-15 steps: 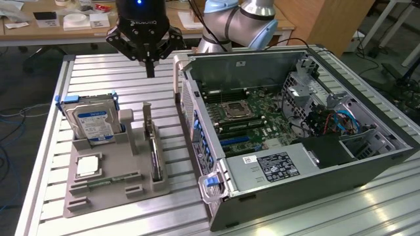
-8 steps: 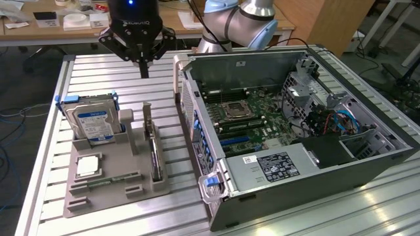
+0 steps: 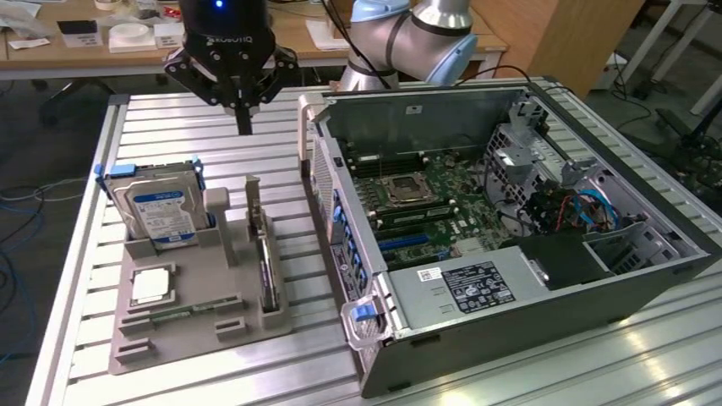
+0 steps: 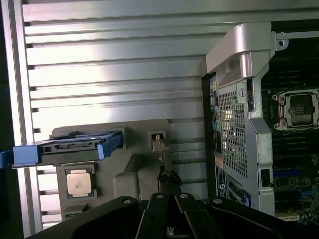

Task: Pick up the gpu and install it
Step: 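Reach for the gpu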

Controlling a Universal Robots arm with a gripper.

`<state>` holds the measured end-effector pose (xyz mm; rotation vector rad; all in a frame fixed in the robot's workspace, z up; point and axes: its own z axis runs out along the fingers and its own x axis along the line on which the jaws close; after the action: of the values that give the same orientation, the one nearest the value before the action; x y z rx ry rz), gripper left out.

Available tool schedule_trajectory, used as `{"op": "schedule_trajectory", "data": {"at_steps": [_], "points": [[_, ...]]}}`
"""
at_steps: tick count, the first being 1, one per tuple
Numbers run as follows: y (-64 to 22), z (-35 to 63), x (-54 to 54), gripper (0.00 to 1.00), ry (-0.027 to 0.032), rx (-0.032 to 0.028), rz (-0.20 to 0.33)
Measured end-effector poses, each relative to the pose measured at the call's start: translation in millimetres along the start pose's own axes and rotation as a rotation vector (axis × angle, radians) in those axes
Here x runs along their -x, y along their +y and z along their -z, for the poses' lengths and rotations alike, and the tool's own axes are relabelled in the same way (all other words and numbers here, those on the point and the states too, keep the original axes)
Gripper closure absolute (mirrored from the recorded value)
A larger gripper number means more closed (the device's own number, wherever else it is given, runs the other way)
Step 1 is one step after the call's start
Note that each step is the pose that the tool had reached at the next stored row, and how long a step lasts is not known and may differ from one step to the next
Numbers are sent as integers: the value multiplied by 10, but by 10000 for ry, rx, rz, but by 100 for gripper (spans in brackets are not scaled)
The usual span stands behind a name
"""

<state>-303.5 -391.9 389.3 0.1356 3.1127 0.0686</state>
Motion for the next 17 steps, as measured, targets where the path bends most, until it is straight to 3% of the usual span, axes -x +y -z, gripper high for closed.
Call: {"op": "schedule_trajectory", "data": {"at_steps": [6,17], "points": [[-30,2,1,89,1,-1,-1],[-263,12,12,89,0,-1,-1]]}}
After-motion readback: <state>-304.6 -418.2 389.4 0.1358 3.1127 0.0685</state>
